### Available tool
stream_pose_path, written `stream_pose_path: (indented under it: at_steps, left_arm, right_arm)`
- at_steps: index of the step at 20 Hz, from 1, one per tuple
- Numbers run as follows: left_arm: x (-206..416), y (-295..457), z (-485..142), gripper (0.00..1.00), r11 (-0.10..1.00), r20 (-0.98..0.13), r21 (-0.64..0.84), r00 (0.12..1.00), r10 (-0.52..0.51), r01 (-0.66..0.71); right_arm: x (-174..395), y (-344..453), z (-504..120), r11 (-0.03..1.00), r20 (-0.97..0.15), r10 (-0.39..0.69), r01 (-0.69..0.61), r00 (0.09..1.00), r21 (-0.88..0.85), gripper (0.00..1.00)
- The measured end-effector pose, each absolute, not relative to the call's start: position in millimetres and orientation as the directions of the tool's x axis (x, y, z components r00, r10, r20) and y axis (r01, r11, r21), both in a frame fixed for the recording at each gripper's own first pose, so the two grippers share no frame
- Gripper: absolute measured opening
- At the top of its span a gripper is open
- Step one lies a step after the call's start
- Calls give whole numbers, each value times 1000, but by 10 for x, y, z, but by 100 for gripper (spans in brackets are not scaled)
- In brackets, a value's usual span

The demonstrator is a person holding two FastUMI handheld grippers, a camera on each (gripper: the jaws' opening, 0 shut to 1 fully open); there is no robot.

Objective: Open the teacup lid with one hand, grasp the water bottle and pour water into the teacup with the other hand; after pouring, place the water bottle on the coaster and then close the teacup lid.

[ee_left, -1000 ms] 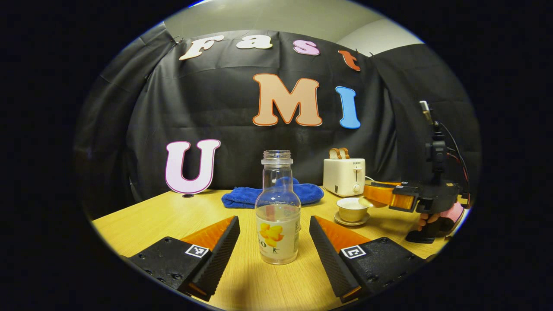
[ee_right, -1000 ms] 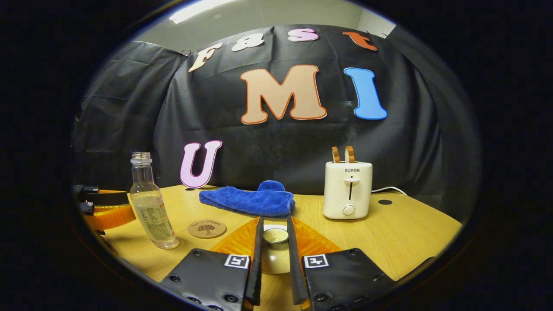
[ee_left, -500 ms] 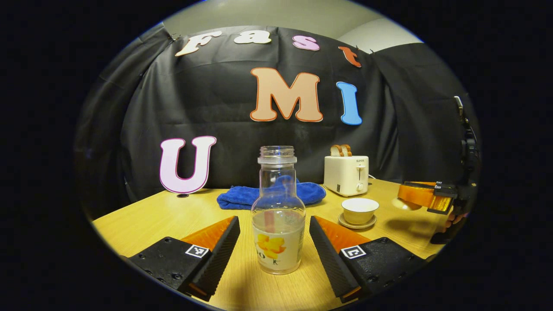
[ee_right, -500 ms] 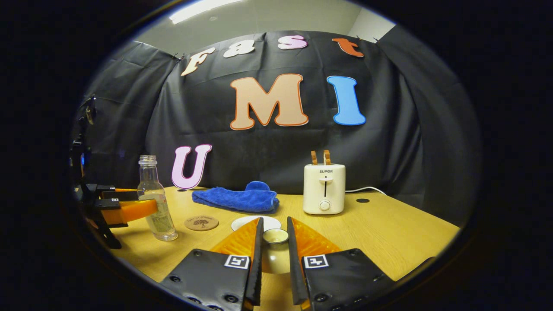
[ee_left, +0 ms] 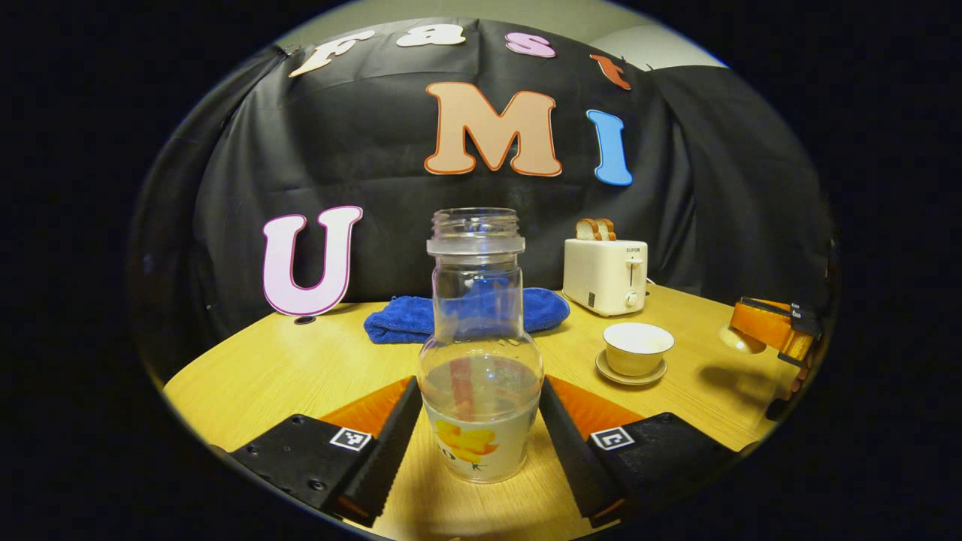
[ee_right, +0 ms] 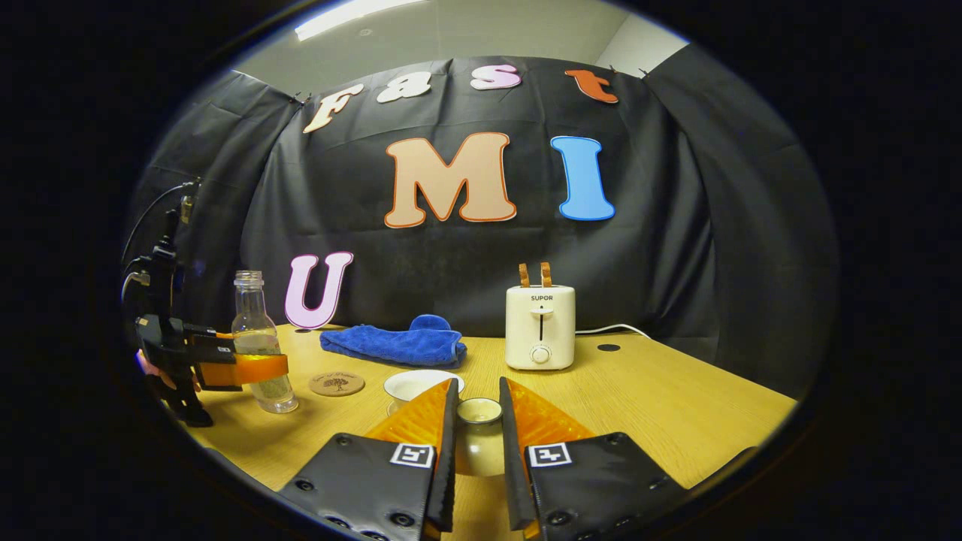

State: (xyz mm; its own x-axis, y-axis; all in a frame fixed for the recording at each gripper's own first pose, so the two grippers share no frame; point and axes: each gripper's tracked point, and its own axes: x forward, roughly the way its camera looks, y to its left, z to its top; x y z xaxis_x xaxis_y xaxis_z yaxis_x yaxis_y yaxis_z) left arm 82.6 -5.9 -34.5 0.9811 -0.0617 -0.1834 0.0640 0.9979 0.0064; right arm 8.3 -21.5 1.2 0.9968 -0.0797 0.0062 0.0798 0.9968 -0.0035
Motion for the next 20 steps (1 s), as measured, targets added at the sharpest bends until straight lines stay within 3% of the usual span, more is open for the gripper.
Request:
stream_pose_path:
  at_steps: [3,8,14,20]
  left_arm:
    - [849,-65,-372,74,998,-195,12,979,-59,62]
    - [894,-65,-352,70,997,-195,46,979,-56,66]
    - [1059,36,-209,67,957,-222,287,975,24,42]
    - [1343,119,14,66,762,-195,647,973,126,31]
  right_arm:
    - [74,-239,7,996,5,-85,85,996,-4,31]
    - [56,-276,11,996,4,-94,94,996,-4,31]
    - [-1,-439,17,992,3,-125,125,992,-5,31]
    - [-118,-758,43,981,8,-193,193,981,-7,31]
